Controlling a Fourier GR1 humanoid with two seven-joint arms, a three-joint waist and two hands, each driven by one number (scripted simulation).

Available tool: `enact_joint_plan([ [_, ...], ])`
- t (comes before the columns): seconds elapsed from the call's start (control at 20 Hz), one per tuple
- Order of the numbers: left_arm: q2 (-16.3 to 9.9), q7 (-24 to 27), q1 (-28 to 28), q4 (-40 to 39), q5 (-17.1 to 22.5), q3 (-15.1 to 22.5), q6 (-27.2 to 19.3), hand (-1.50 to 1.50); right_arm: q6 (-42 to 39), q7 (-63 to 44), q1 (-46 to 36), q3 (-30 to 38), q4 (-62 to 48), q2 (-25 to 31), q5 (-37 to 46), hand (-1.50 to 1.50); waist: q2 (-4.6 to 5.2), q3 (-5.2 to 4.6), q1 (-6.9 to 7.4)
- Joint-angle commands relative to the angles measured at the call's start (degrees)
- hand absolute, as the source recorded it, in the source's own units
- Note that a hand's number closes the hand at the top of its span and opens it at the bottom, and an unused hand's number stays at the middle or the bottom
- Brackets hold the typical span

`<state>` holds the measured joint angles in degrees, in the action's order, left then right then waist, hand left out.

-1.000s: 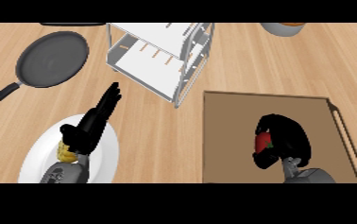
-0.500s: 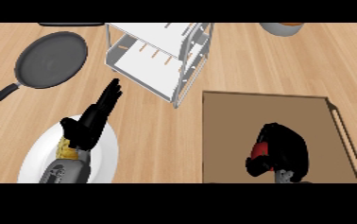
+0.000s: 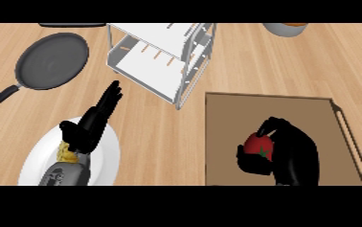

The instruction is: Pick the tomato from the tray and place it in the tiered basket

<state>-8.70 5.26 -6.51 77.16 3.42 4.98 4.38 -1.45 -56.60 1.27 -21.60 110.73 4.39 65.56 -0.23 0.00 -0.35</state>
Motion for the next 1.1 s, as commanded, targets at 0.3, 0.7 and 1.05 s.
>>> enact_joint_plan([
  [0.3,1.47,-1.44,1.04,2.55,-0.71,1.18,-0.18,0.00,-10.05,-9.64,-22.54,0.06,12.70,-4.33,1.36,1.50,0.09,-0.05,0.73],
  [0.7,1.34,-0.77,-2.38,-0.46,-1.64,0.64,0.27,0.00,-4.95,-17.25,-52.52,8.63,-11.68,-4.37,-5.03,1.50,0.46,-0.12,2.34],
  [1.05,1.51,0.56,-4.47,-2.97,-1.42,-0.12,1.19,0.00,2.43,-14.39,-64.82,14.84,-31.88,-4.37,-9.91,1.50,0.90,-0.13,2.74],
])
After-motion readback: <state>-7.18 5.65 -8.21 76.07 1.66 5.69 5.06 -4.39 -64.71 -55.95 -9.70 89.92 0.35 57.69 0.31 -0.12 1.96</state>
